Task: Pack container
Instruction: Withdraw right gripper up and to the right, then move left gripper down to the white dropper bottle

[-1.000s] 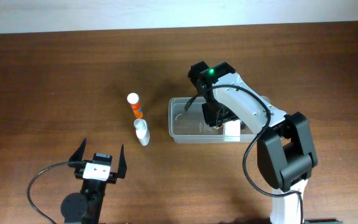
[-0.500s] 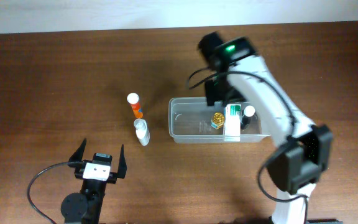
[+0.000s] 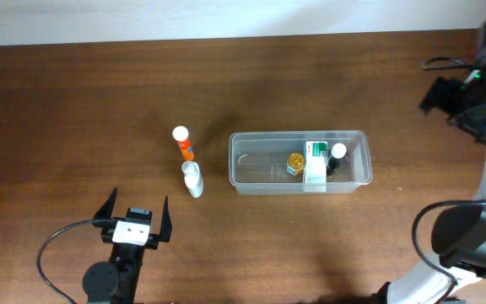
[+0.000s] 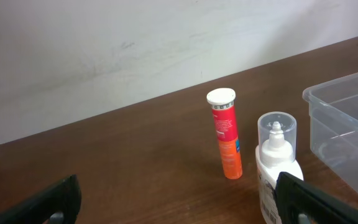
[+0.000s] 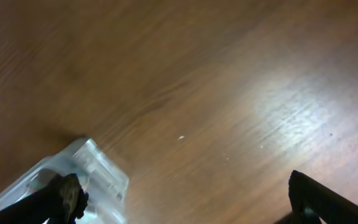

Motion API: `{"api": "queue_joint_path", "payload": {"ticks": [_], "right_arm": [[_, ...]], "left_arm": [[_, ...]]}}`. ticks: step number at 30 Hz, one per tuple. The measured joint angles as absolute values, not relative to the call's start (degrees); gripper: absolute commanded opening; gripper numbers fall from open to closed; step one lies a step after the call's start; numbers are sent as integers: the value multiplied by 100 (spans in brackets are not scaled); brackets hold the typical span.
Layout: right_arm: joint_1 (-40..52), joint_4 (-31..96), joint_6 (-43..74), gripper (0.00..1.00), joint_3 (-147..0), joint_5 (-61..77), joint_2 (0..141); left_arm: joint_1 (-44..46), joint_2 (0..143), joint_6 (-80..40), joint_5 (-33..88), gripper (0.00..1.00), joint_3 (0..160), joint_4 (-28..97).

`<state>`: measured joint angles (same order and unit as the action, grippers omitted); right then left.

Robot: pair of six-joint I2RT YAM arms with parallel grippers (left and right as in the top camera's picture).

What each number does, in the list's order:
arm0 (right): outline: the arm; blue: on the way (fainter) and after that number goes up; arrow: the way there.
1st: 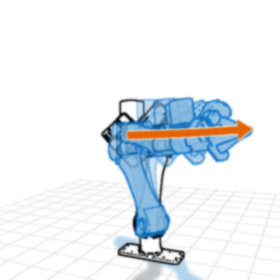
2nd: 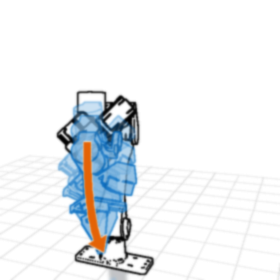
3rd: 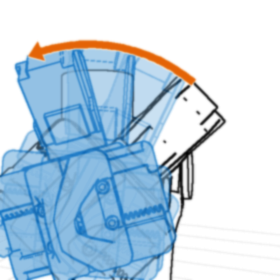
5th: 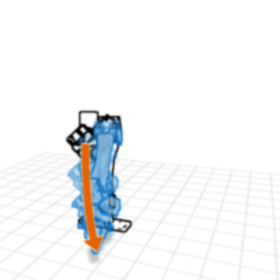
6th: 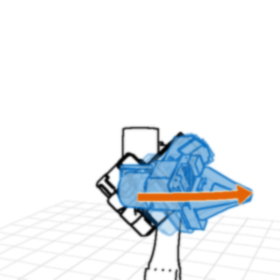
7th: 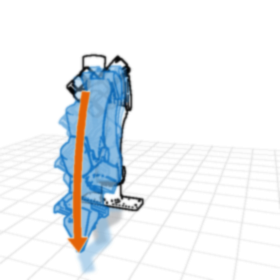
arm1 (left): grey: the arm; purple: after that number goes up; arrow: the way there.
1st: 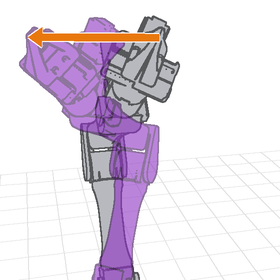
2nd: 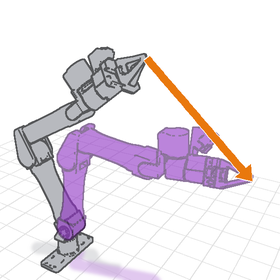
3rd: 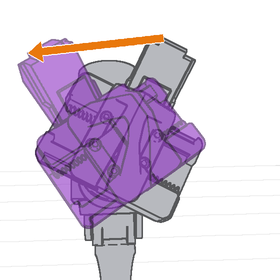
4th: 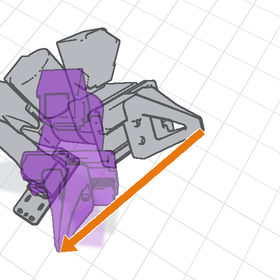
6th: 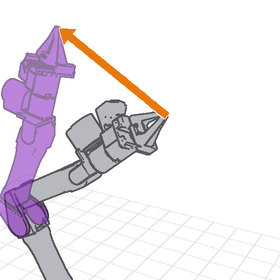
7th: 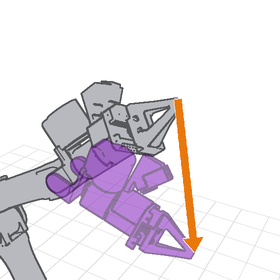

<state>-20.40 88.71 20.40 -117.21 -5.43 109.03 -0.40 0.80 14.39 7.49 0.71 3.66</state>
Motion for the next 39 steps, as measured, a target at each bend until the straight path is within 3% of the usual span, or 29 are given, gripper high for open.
{"api": "queue_joint_path", "payload": {"ticks": [18,25,33,39], "right_arm": [[-2397,8650,2058,98,-11419,-132,10997],[-2397,8650,2056,98,-11419,-91,11000],[-2397,8650,2056,98,-11419,-51,11000],[-2397,8648,2056,99,-11417,-49,11000]], "left_arm": [[-40,80,1439,744,99,69,346],[-40,75,1365,1507,99,123,-869],[-40,1278,947,2064,99,2338,998],[-40,2156,880,2685,99,3544,1179]]}}
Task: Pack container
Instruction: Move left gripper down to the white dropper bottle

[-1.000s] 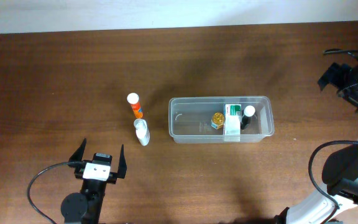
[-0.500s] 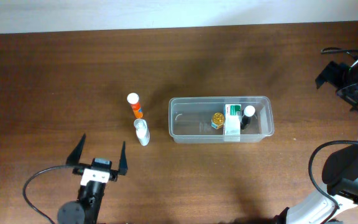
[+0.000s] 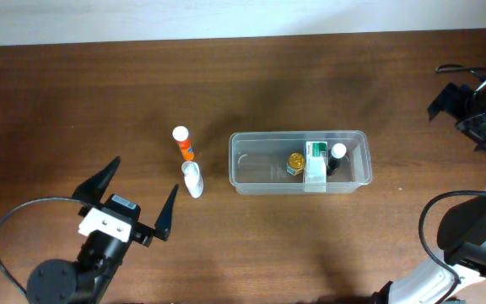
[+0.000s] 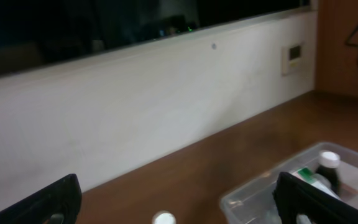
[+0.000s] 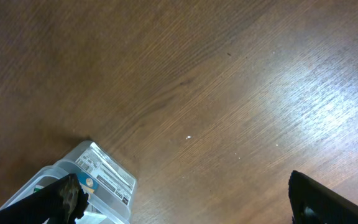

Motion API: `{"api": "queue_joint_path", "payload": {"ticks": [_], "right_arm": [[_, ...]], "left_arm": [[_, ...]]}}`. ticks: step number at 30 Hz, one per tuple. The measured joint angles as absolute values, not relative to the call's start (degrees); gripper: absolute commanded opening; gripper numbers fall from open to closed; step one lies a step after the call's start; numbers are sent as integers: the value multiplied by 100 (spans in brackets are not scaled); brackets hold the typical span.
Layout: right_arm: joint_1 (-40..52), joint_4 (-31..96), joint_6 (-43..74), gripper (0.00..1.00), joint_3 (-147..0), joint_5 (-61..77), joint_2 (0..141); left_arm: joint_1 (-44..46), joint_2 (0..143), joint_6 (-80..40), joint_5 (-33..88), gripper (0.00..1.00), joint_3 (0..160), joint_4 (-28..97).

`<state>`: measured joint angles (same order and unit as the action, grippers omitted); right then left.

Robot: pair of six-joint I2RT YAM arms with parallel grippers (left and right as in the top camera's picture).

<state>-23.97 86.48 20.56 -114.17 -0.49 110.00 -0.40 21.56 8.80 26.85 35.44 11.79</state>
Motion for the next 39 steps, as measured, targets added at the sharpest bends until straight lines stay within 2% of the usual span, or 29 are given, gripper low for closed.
{"api": "queue_joint_path", "payload": {"ticks": [2,7,14,17,22,27,31,39], "right_arm": [[-2397,8648,2056,98,-11419,-54,11000],[-2397,8648,2060,98,-11417,-51,11000],[-2397,8648,2058,98,-11417,-49,11000],[-2397,8648,2056,98,-11417,-49,11000],[-2397,8650,2060,98,-11417,-49,11000],[-2397,8648,2056,98,-11417,-49,11000],[-2397,8648,2058,98,-11417,-49,11000],[-2397,8648,2056,98,-11417,-49,11000]], "left_arm": [[-40,2416,777,2755,99,3771,1518],[-40,3734,593,2888,99,5078,3247],[-40,5269,274,3562,99,5747,3885],[51,5784,-150,3221,99,5911,4401],[788,6683,-648,1918,99,6602,5347],[1358,7564,-1166,1133,99,7116,5531],[1413,8392,-1621,556,99,7194,5658],[1413,9443,-1737,311,99,7196,5680]]}}
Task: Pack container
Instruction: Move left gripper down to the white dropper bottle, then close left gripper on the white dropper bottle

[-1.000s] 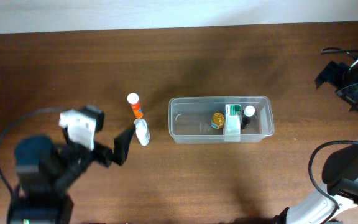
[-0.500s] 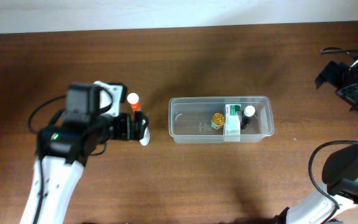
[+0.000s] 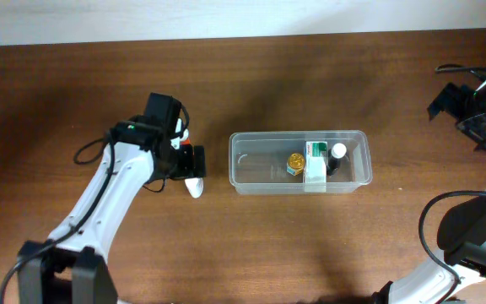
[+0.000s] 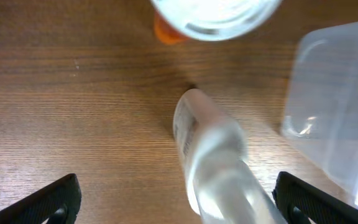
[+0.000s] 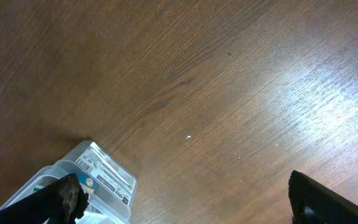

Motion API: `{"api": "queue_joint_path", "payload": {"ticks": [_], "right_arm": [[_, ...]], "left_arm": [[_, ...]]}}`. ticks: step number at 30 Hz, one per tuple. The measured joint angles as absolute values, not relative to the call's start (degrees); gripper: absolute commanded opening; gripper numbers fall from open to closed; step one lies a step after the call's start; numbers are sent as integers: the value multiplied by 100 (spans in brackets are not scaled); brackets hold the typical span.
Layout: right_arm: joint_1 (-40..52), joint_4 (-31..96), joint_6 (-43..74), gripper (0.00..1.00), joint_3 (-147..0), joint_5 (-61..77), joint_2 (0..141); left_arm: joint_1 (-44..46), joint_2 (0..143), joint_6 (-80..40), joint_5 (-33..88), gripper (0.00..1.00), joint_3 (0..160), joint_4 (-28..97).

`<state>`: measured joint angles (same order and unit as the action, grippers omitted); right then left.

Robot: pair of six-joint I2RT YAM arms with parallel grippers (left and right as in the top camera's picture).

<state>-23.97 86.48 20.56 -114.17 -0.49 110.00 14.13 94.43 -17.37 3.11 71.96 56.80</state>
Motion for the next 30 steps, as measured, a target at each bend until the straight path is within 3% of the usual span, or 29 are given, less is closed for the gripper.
{"api": "queue_joint_path", "payload": {"ticks": [23,24,27,30], "right_arm": [[-2397,8648,2053,98,-11417,-49,11000],[-2397,8648,2060,98,-11417,-49,11000],[-2397,8648,2056,98,-11417,-49,11000],[-2397,8648,2056,98,-11417,-49,11000]], "left_arm": [[1831,9719,-1584,292,99,7196,5485],[1831,9719,-1584,290,97,7196,5485],[1831,9719,-1570,266,79,7196,5485],[1831,9719,-1542,237,76,7196,5485]]}}
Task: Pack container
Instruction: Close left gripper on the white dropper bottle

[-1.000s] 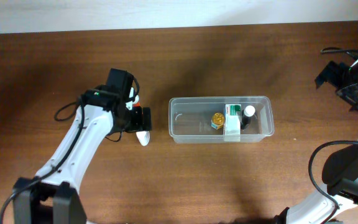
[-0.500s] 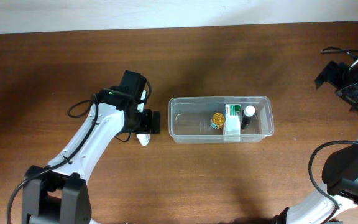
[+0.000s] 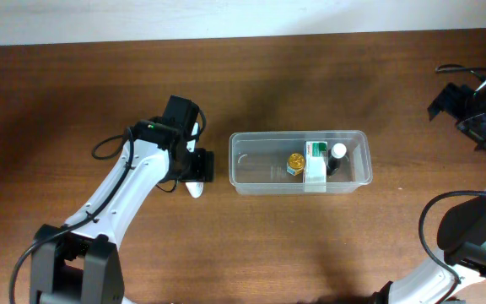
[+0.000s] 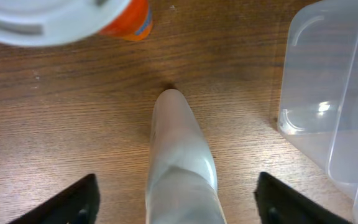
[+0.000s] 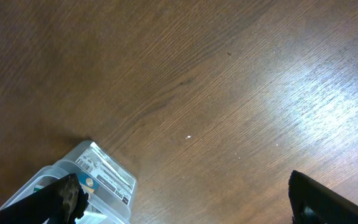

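Note:
A clear plastic container [image 3: 300,180] holds a gold-lidded jar [image 3: 295,160], a green-and-white box [image 3: 315,160] and a dark bottle with a white cap [image 3: 337,152]. Left of it stands a white bottle with a clear cap [image 4: 179,155], its base showing in the overhead view [image 3: 194,187]. An orange tube with a white cap [image 4: 55,15] stands just behind it. My left gripper [image 4: 182,202] hangs open over the white bottle, a finger on either side and apart from it. My right gripper [image 5: 188,199] is open, far right of the container's corner [image 5: 98,180].
The brown wooden table [image 3: 327,245] runs to a white wall at the back. My left arm [image 3: 125,190] reaches in from the front left. The right arm [image 3: 471,110] and its cables sit at the far right edge.
My left gripper has shifted a little toward the container and now sits centred over the white bottle, its fingers slightly closer together. The orange tube shows farther up-left. The right arm is unchanged.
My left gripper first stood open and low near the table's front, facing the tube and bottle. Then it was tilted up toward the wall. Then it was above the two items, and now it straddles the white bottle. The right gripper stayed open by the right edge.

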Motion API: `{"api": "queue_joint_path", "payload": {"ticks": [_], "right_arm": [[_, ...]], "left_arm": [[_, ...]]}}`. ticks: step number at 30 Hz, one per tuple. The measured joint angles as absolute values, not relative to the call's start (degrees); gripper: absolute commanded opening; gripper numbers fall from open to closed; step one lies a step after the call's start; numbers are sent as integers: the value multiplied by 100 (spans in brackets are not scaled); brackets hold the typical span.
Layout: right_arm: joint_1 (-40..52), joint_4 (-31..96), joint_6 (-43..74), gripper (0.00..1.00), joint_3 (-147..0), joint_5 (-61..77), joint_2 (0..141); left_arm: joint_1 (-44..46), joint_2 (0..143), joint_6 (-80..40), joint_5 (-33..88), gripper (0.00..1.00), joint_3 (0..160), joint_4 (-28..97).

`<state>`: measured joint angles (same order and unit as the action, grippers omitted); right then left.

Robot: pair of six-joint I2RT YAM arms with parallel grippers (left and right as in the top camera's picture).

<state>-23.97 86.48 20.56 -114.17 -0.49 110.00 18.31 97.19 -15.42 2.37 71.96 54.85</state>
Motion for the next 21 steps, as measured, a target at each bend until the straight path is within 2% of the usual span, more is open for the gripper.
{"api": "queue_joint_path", "payload": {"ticks": [2,6,12,15,21], "right_arm": [[-2397,8648,2058,98,-11417,-49,11000],[-2397,8648,2056,98,-11417,-49,11000],[-2397,8648,2058,98,-11417,-49,11000],[-2397,8648,2060,98,-11417,-49,11000],[-2397,8648,2058,98,-11417,-49,11000]], "left_arm": [[1831,9719,-1538,187,76,7196,5485],[1831,9719,-1426,99,63,7196,5476],[1831,9719,-1391,69,59,7196,5415],[1831,9719,-1374,58,49,7196,5415],[1831,9719,-1343,60,40,7196,5433]]}}
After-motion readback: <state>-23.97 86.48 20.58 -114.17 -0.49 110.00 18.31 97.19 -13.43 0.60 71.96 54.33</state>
